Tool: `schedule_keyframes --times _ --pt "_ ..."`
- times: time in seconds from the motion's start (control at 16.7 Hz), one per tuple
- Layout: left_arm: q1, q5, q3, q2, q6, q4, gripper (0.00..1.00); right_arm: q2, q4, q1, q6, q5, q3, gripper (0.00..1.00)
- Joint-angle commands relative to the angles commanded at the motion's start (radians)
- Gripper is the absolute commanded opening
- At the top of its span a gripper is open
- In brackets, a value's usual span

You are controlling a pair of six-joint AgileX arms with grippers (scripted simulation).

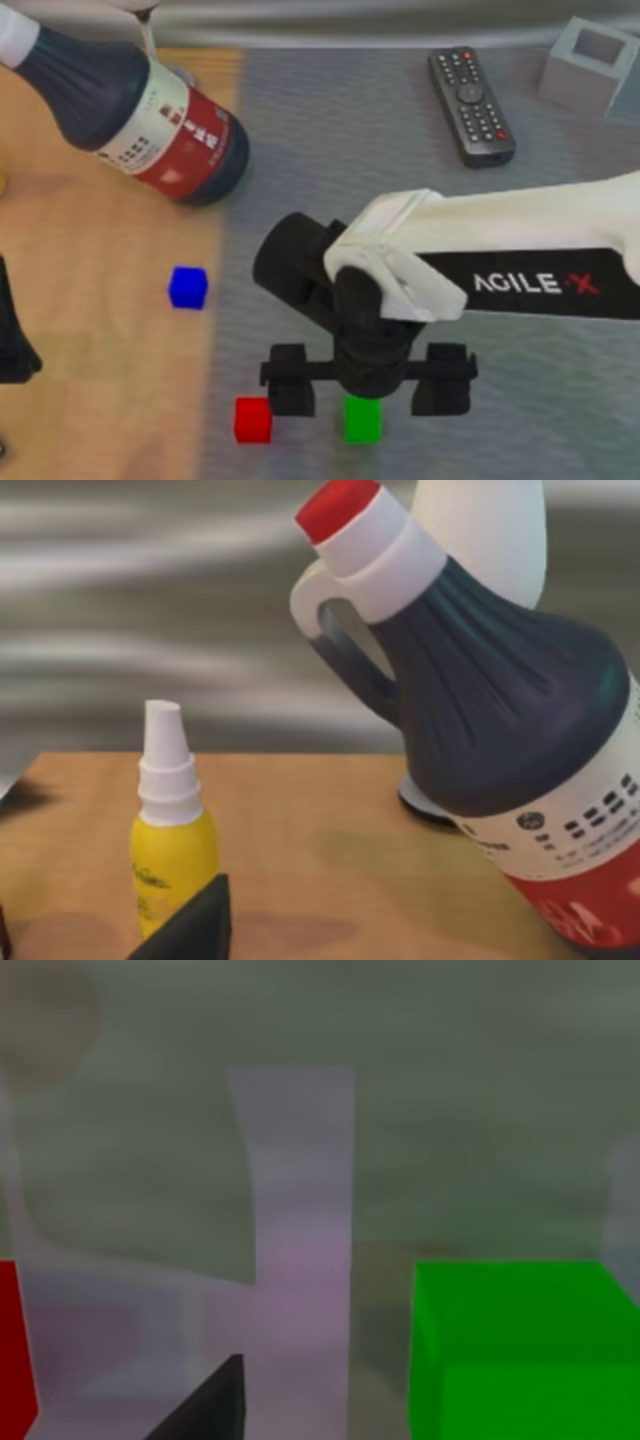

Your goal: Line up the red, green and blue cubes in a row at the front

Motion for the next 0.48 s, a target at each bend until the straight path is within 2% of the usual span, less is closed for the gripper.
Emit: schedule_keyframes --times 0.18,0.48 --pt "0.000 0.000 0.000 0.000 0.000 0.000 1.00 -0.014 -0.041 0.005 0.002 0.000 0.029 1.00" --pt "0.000 0.000 0.000 0.000 0.000 0.000 1.00 -0.081 -0.218 0.015 0.003 -0.001 0.127 1.00"
